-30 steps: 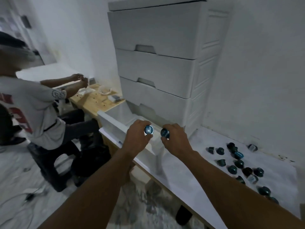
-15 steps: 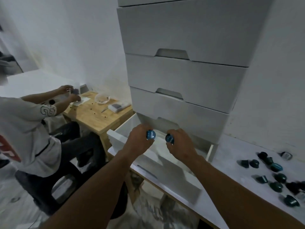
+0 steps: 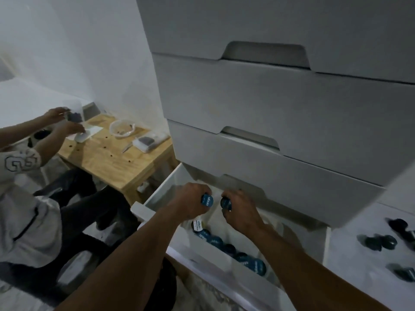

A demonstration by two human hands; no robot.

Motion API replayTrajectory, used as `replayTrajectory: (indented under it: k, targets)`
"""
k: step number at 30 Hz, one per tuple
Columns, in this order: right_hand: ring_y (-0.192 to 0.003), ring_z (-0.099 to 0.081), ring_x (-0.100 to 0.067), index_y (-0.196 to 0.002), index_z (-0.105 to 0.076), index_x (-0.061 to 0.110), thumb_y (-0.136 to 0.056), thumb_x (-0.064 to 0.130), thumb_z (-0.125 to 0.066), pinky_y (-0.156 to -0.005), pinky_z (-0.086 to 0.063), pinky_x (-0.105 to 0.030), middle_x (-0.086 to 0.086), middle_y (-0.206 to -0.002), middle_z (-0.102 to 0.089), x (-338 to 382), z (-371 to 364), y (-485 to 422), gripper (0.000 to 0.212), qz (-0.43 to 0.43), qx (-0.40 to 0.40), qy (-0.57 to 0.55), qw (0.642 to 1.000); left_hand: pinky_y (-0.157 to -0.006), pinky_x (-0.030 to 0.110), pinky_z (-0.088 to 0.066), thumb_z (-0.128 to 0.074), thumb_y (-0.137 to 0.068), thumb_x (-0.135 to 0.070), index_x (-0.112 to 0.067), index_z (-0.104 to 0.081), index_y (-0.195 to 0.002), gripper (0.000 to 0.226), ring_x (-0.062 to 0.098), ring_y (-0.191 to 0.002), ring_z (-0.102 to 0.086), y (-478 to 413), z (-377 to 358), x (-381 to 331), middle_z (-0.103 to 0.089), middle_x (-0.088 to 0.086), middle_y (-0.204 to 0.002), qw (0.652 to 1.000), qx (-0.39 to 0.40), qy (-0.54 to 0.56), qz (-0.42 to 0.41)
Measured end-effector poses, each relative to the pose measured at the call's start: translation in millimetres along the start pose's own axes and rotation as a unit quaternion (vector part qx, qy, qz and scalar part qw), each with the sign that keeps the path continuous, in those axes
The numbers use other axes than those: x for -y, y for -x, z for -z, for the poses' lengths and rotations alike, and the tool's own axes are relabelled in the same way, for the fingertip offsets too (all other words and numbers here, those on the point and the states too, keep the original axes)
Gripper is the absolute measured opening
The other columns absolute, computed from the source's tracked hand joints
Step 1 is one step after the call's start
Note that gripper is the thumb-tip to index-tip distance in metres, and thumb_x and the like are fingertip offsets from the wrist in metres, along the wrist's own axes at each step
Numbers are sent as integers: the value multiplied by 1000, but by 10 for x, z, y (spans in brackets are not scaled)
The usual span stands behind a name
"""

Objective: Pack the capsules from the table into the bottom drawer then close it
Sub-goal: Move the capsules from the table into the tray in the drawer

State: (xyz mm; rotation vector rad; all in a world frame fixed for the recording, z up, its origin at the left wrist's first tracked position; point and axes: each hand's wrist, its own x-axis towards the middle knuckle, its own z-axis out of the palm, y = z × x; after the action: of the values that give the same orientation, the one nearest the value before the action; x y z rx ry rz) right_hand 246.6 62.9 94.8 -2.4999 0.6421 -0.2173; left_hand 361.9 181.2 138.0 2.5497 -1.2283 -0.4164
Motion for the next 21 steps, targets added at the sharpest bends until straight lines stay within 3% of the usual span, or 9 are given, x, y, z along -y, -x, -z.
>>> replayTrajectory:
  k: [3,6,11,16,21]
  targets:
    - [-105,-57,-29,-116,-60,12,-82,8,-62,-89,-46,-30,-12,-115,-56,-103,-165,-81,33,-44,22,-16,999,-73,19,-38,-71,-80,-27,-22,-63,-108,30,8,-86,-55,-183,-105,117,-66,-2,-105,995,71,-50,-41]
    - [-104,-57,-31,-117,-59,9,-85,11,-60,-86,-46,-30,-15,-114,-55,-151,-284,-121,33,-86,38,-20,995,-76,24,-49,-73,-77,-28,-22,-64,-104,30,14,-89,-61,-375,-204,235,-67,1,-103,988,121,-64,-71]
    - [-107,-56,-32,-120,-59,9,-85,14,-59,-85,-44,-28,-17,-115,-58,-115,-365,-199,35,-156,27,-17,987,-74,23,-46,-73,-76,-25,-23,-65,-108,33,18,-91,-61,-635,-258,346,-67,2,-106,970,169,-93,-148]
    - [-115,-55,-25,-126,-57,15,-83,17,-65,-94,-42,-26,-10,-125,-59,12,-475,-140,44,-216,39,-27,975,-73,23,-40,-69,-80,-28,-24,-61,-119,40,19,-103,-58,-712,-324,442,-62,2,-116,938,218,-137,-232]
    - [-115,-55,-26,-125,-57,14,-81,14,-65,-95,-46,-29,-10,-125,-60,106,-561,-89,45,-259,50,-20,964,-81,31,-51,-63,-82,-25,-20,-63,-112,30,23,-100,-60,-747,-385,509,-65,7,-111,914,237,-171,-283]
